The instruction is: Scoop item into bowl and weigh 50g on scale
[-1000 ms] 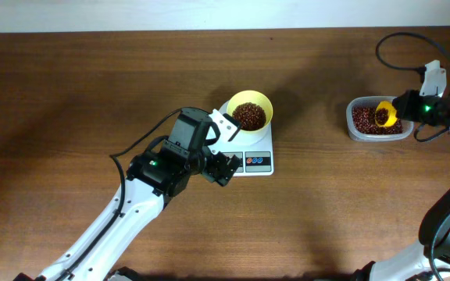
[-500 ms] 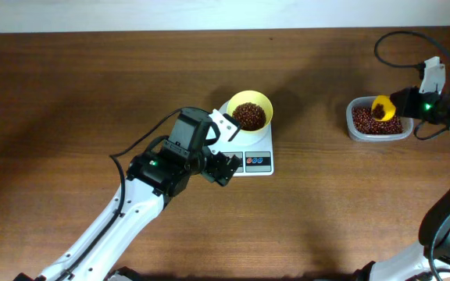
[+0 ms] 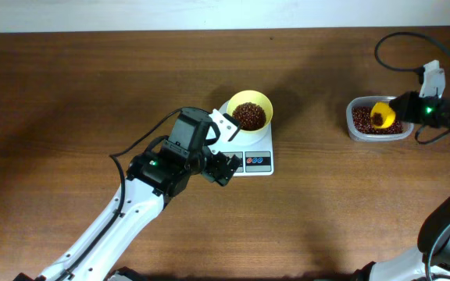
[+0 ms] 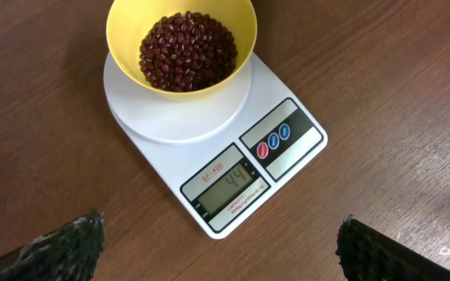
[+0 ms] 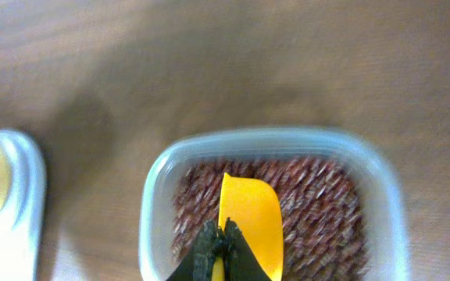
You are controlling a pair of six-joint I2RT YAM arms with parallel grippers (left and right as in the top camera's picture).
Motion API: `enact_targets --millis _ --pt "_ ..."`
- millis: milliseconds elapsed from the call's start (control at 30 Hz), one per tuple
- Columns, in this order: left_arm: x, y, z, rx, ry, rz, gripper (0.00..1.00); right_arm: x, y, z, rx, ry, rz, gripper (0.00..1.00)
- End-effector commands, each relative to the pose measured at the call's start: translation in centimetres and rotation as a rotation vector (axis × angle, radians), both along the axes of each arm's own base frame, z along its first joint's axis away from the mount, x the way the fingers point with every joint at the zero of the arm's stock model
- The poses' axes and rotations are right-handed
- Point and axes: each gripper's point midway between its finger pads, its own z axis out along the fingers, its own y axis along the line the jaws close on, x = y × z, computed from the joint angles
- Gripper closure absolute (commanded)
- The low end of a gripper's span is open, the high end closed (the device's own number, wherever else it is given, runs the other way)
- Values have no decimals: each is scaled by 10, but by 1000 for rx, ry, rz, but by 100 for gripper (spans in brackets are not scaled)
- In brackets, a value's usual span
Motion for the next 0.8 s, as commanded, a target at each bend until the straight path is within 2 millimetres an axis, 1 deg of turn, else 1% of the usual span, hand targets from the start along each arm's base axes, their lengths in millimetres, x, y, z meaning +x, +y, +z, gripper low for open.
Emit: enact_targets --millis 0,133,233,333,500,567,700,767 --pt "0 0 7 -21 -12 8 1 5 -2 25 -37 -49 7 96" --pt "0 0 7 -21 -12 8 1 7 -1 28 -31 -62 11 96" --pt "0 0 7 -21 -12 8 1 4 13 30 42 -65 46 96" --pt "0 0 7 -21 -12 8 1 2 21 33 115 -53 37 96" --pt "0 0 7 -21 -12 8 1 1 37 42 207 -84 89 96" --pt "0 0 7 -21 -12 8 1 1 40 45 253 -74 69 96" --pt "0 0 7 -21 -12 8 1 1 53 54 371 -70 64 96" --pt "0 0 7 -21 -12 8 1 4 65 57 379 -78 94 96"
